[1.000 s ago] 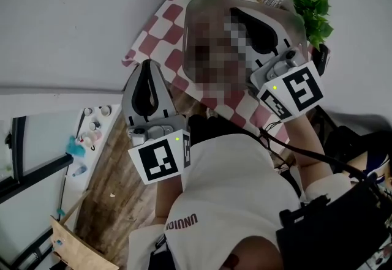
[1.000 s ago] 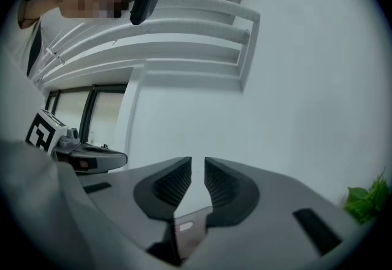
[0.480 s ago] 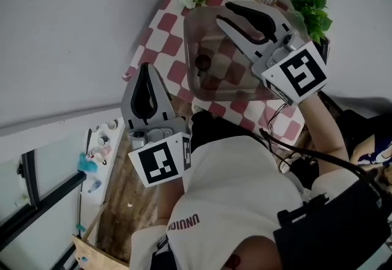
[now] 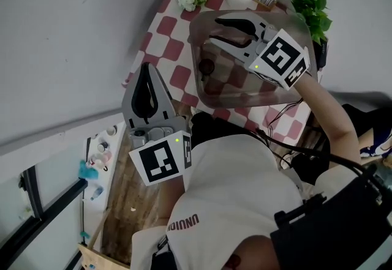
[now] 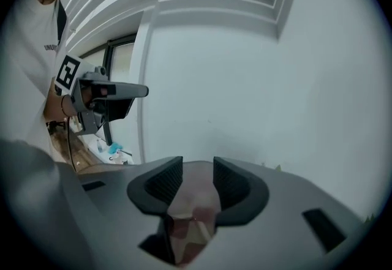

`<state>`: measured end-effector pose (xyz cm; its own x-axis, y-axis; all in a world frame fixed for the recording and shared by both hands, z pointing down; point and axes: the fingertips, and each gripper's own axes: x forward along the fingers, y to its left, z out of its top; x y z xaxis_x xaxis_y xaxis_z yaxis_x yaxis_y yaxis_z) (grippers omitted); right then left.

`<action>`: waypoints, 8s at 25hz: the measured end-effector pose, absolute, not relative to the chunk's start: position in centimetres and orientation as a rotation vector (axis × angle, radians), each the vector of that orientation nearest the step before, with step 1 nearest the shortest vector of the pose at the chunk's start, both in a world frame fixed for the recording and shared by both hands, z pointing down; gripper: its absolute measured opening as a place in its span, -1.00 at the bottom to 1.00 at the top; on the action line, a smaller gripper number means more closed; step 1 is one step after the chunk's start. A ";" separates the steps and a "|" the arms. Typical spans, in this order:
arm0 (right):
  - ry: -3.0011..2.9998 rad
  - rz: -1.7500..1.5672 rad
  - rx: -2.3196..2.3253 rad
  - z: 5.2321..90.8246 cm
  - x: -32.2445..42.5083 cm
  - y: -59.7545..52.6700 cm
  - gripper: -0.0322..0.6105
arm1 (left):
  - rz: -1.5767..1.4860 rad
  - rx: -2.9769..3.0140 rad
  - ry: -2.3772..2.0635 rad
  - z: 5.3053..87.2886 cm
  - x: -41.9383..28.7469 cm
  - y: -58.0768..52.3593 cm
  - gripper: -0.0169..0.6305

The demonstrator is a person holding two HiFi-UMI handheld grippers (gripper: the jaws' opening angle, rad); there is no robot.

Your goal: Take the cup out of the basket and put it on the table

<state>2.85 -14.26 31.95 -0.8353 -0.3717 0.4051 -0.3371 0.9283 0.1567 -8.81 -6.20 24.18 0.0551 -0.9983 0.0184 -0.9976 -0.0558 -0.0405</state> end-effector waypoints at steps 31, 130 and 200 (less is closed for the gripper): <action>-2.402 0.124 0.040 49.6 1.6 -10.4 -0.09 | -0.115 -2.268 2.204 26.3 -10.0 -8.4 -0.91; -2.328 0.103 -0.061 53.1 1.0 -9.1 -0.03 | -0.146 -2.264 2.233 27.3 -10.4 -8.6 -0.91; -2.598 -0.091 0.178 33.4 1.3 -9.2 -0.03 | -0.074 -2.196 2.243 25.8 -10.7 -5.0 -0.91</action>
<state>1.26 -9.16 33.36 -0.8509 -0.1445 0.5050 -0.1086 0.9891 0.0999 -10.74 -5.04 25.78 -0.0218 -0.9993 0.0314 -0.9992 0.0207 -0.0348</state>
